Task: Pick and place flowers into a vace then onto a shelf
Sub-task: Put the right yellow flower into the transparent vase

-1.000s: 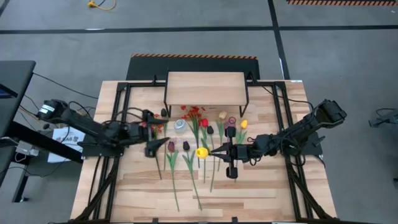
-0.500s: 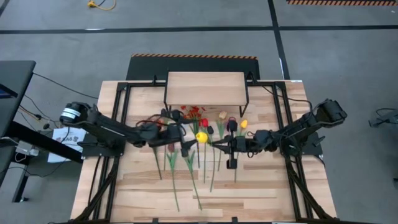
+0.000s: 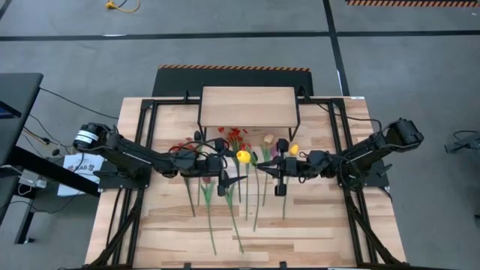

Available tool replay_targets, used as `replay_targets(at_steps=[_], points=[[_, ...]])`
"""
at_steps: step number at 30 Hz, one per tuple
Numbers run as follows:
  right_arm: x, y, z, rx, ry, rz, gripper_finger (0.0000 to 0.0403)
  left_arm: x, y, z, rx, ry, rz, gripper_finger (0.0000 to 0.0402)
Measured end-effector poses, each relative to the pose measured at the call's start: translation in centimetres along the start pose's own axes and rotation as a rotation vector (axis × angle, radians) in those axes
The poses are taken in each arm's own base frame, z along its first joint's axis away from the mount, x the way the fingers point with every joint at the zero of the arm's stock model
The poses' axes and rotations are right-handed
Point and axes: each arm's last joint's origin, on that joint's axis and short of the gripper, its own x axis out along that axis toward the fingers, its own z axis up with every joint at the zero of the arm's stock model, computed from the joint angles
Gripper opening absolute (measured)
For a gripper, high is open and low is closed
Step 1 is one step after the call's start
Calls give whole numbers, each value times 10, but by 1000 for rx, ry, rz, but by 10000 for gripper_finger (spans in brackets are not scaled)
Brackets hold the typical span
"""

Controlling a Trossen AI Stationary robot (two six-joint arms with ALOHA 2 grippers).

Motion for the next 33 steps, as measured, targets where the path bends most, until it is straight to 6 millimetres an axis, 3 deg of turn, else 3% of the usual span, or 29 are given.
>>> replay_targets(at_steps=[11,21,33], points=[[2,-2,-4,41,0,50,0,2,4,2,-125,-69,-142,309],[2,1,-4,47,-6,105,0,13,0,-9,-125,-65,-126,309],[3,2,-5,40,0,129,0,27,-1,-9,-99,-49,-76,309]])
